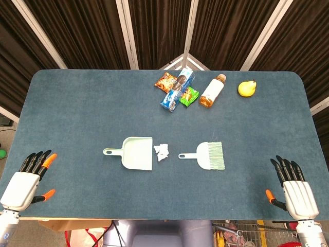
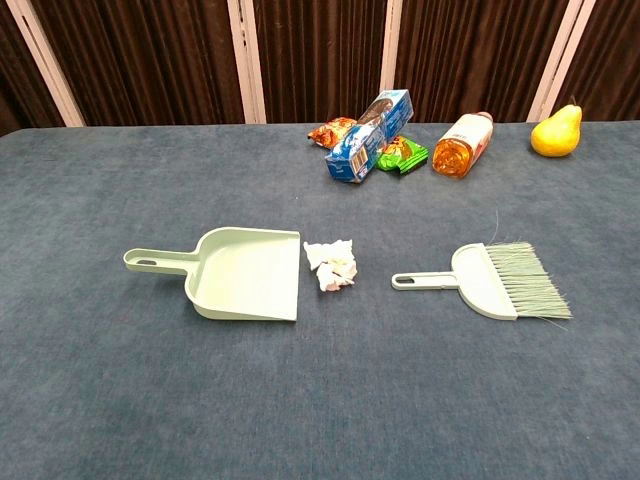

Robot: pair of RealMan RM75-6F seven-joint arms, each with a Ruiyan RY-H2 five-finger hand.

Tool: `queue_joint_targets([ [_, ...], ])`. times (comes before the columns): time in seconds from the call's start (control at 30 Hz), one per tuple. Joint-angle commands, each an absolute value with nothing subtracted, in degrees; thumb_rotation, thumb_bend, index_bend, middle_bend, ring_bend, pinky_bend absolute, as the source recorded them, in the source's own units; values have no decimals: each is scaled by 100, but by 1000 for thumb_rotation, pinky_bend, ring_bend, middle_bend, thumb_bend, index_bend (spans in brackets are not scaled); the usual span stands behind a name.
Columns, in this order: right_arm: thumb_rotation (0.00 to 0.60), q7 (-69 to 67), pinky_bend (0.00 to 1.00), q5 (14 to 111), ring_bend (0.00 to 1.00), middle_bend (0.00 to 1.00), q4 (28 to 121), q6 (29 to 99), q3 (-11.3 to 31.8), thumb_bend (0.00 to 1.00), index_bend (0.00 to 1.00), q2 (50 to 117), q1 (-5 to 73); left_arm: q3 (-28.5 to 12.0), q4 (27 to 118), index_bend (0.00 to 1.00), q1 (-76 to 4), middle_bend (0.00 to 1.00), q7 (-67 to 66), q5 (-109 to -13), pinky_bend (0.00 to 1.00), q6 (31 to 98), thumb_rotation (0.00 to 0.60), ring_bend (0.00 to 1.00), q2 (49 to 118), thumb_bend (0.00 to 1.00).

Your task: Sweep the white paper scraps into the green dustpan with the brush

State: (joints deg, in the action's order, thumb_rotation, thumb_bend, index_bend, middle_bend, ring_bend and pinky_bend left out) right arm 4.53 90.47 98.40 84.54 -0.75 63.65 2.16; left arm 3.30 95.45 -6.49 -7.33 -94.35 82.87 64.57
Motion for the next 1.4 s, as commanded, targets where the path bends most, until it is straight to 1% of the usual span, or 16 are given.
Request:
queue_joint_targets([
  [0.03, 600, 469, 0, 9021, 0, 0, 9886, 8420, -89, 331, 0, 6340, 219, 337, 9551, 0, -654, 0, -758, -9440, 0, 8272, 600, 0, 6453, 0],
  [0.53, 600, 450, 0, 9073, 0, 0, 9962, 8333, -97, 332, 0, 6290, 274, 345, 9640, 0, -631, 0, -779, -9341, 0, 8233, 600, 0, 6384, 0],
  [0.6, 600, 445, 19, 9146, 14, 0, 9964, 8314, -51, 331, 0, 6314, 347, 347, 9652, 0, -632, 0, -762, -9335, 0, 8226, 600, 0, 6368, 0],
  [0.63, 600, 460, 77, 9158, 61, 26, 9964, 8295, -16, 331, 0, 6333, 390, 350, 9655, 0, -634, 0, -751, -9335, 0, 8219, 600, 0, 6363, 0],
  [0.7, 600, 532, 255, 9124, 216, 149, 9989, 8188, 85, 332, 0, 6376, 515, 352, 9656, 0, -638, 0, -735, -9338, 0, 8211, 600, 0, 6355, 0],
  [0.77, 600, 593, 487, 8957, 455, 380, 10106, 7944, 257, 332, 0, 6448, 727, 352, 9657, 0, -640, 0, -734, -9338, 0, 8205, 600, 0, 6357, 0],
  [0.8, 600, 605, 547, 8871, 525, 449, 10165, 7810, 342, 332, 0, 6477, 840, 352, 9659, 0, -642, 0, -734, -9336, 0, 8201, 600, 0, 6359, 0],
  [0.83, 600, 632, 632, 8754, 631, 557, 10223, 7649, 429, 332, 1, 6507, 961, 350, 9659, 0, -644, 0, -739, -9335, 0, 8199, 600, 0, 6362, 0],
  [0.87, 600, 680, 684, 8615, 705, 633, 10276, 7488, 528, 332, 13, 6548, 1087, 349, 9657, 0, -644, 0, -751, -9333, 0, 8197, 600, 0, 6367, 0],
  [0.9, 600, 765, 713, 8426, 751, 681, 10324, 7274, 663, 332, 28, 6619, 1265, 348, 9656, 0, -644, 0, -762, -9328, 0, 8192, 600, 0, 6372, 0],
  [0.97, 600, 951, 778, 8140, 855, 794, 10342, 6964, 852, 332, 111, 6750, 1534, 346, 9665, 0, -647, 0, -775, -9314, 0, 8179, 600, 0, 6376, 0],
  [1.07, 600, 1351, 840, 7692, 927, 876, 10290, 6538, 1111, 332, 242, 7018, 1954, 342, 9675, 0, -650, 0, -803, -9298, 0, 8164, 600, 0, 6377, 0],
  [1.17, 600, 1783, 872, 7231, 961, 914, 10218, 6257, 1295, 332, 344, 7398, 2327, 342, 9669, 0, -655, 0, -816, -9312, 0, 8165, 600, 0, 6385, 0],
  [1.27, 600, 2364, 886, 6678, 977, 932, 10054, 6014, 1430, 331, 388, 7984, 2765, 345, 9664, 0, -672, 0, -839, -9317, 0, 8132, 600, 0, 6395, 0],
  [1.4, 600, 2920, 887, 6182, 978, 933, 9913, 6004, 1423, 332, 395, 8475, 3059, 330, 9662, 0, -682, 0, -845, -9282, 0, 8110, 600, 0, 6397, 0],
])
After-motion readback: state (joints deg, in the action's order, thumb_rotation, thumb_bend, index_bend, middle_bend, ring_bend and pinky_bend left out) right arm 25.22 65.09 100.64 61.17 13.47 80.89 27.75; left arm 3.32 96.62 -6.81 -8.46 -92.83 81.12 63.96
